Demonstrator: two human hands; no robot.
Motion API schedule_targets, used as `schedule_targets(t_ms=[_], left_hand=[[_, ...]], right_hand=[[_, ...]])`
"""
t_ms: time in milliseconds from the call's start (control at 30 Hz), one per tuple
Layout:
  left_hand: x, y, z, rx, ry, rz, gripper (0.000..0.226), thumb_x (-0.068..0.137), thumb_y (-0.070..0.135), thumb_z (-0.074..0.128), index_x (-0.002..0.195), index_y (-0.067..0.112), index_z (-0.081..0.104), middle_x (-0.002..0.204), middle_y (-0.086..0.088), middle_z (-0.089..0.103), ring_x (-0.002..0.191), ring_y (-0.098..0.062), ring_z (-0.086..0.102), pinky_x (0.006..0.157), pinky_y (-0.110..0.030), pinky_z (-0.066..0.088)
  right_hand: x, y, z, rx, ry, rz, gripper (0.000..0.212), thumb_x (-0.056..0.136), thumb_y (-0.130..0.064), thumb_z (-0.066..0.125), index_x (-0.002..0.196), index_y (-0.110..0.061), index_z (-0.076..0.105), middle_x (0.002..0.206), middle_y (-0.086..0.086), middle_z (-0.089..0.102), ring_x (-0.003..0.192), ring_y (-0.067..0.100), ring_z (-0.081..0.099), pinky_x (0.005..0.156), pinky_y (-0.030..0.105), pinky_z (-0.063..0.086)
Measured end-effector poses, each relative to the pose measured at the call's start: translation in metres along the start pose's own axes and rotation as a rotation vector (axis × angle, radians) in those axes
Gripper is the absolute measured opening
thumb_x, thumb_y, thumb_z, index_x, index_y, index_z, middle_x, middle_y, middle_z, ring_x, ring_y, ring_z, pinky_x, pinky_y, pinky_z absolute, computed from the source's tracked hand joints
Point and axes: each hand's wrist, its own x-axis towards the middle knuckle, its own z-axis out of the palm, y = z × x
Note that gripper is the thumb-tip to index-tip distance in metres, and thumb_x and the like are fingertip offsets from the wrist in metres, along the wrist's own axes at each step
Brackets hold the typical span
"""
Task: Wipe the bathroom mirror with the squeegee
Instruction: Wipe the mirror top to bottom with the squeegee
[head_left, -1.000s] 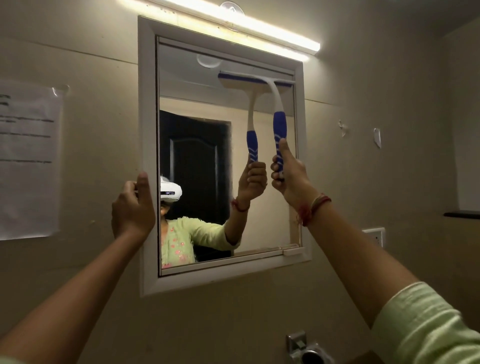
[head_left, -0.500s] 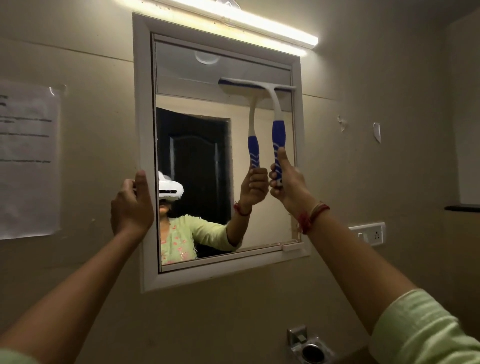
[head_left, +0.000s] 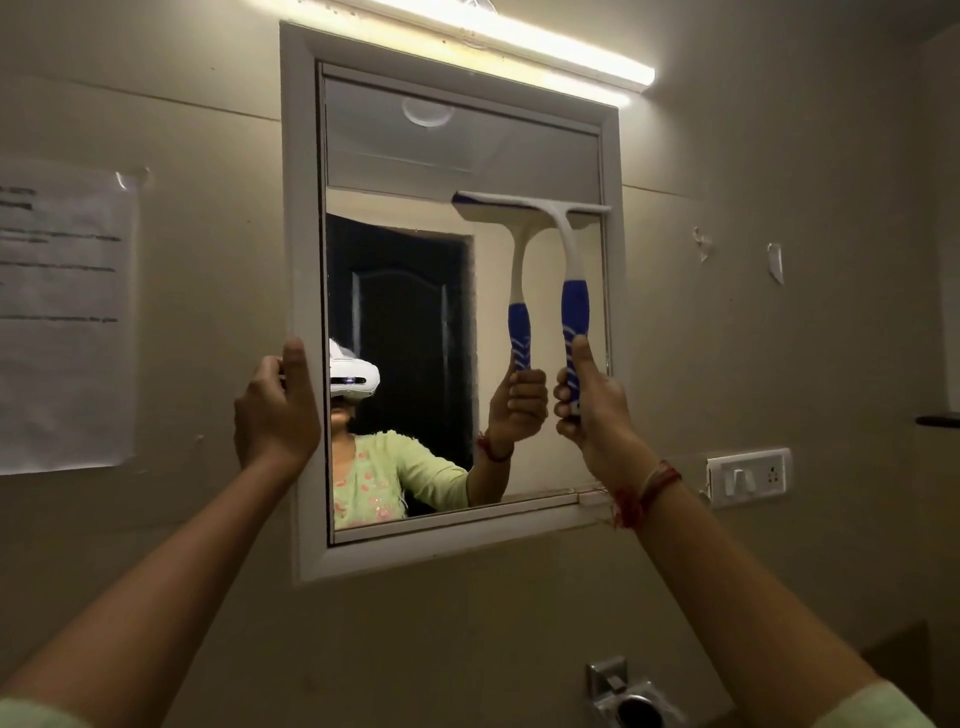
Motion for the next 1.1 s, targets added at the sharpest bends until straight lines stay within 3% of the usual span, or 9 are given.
schedule_targets(t_ms=[67,167,333,500,667,767,933,1100], left_hand=[[0.000,0.000,0.000,-0.004,-0.006,0.005,0.048,0.098,0.047,0.023,0.079,0.009,0.044,0.059,0.007,0.034,0.058,-0.014,0.032,0.048,-0.029,0.022],[0.000,0.000,0.000,-0.014,-0.008,-0.002,0.049,0.097,0.048,0.022,0.078,0.009,0.045,0.060,0.006,0.036,0.065,-0.019,0.038,0.057,-0.030,0.023],[-0.001,0.000,0.001,-0.017,-0.013,0.000,0.049,0.098,0.048,0.022,0.079,0.009,0.045,0.060,0.006,0.036,0.065,-0.019,0.038,0.048,-0.029,0.022],[0.000,0.000,0.001,-0.017,-0.016,0.001,0.048,0.098,0.047,0.022,0.079,0.009,0.045,0.059,0.006,0.036,0.054,-0.007,0.031,0.051,-0.017,0.022],[0.000,-0.001,0.002,-0.023,-0.020,-0.016,0.050,0.097,0.050,0.021,0.080,0.010,0.045,0.063,-0.001,0.042,0.063,-0.018,0.039,0.052,-0.031,0.022],[0.001,-0.002,0.001,-0.016,-0.022,-0.019,0.050,0.097,0.051,0.021,0.081,0.010,0.045,0.073,-0.008,0.046,0.072,-0.023,0.042,0.063,-0.032,0.026],[0.001,-0.004,0.002,-0.028,-0.009,-0.024,0.050,0.097,0.051,0.021,0.081,0.011,0.045,0.062,0.005,0.040,0.069,-0.019,0.041,0.050,-0.028,0.022],[0.001,-0.002,0.001,-0.035,-0.035,-0.043,0.050,0.096,0.052,0.022,0.084,0.011,0.047,0.070,-0.003,0.046,0.071,-0.020,0.044,0.059,-0.029,0.025]], right_hand=[[-0.005,0.007,-0.001,0.032,0.011,0.026,0.040,0.090,-0.052,0.047,0.076,-0.015,0.053,0.061,-0.002,0.051,0.033,0.001,0.049,0.035,0.014,0.038],[-0.016,0.030,-0.013,0.041,0.011,0.069,0.041,0.088,-0.053,0.049,0.075,-0.015,0.054,0.056,-0.004,0.051,0.035,0.003,0.046,0.035,0.016,0.036],[-0.017,0.036,-0.023,0.061,-0.035,0.079,0.042,0.085,-0.056,0.052,0.076,-0.014,0.056,0.048,-0.007,0.052,0.037,0.004,0.043,0.035,0.017,0.036],[0.000,0.014,-0.013,0.055,-0.034,0.020,0.038,0.090,-0.051,0.048,0.080,-0.014,0.055,0.043,-0.009,0.058,0.035,0.002,0.052,0.034,0.014,0.040],[-0.016,0.046,-0.029,0.001,-0.025,0.064,0.046,0.078,-0.062,0.052,0.074,-0.016,0.055,0.055,-0.004,0.049,0.040,0.005,0.041,0.037,0.017,0.035],[-0.021,0.052,-0.031,-0.039,-0.014,0.031,0.048,0.075,-0.064,0.050,0.074,-0.016,0.054,0.057,-0.003,0.048,0.042,0.006,0.041,0.038,0.017,0.035],[-0.005,0.030,-0.025,-0.073,0.024,-0.015,0.042,0.088,-0.055,0.047,0.074,-0.016,0.054,0.058,-0.003,0.047,0.042,0.006,0.041,0.038,0.016,0.036],[-0.026,0.064,-0.029,-0.066,-0.024,0.032,0.048,0.080,-0.063,0.047,0.072,-0.016,0.053,0.055,-0.003,0.046,0.039,0.005,0.041,0.036,0.018,0.034]])
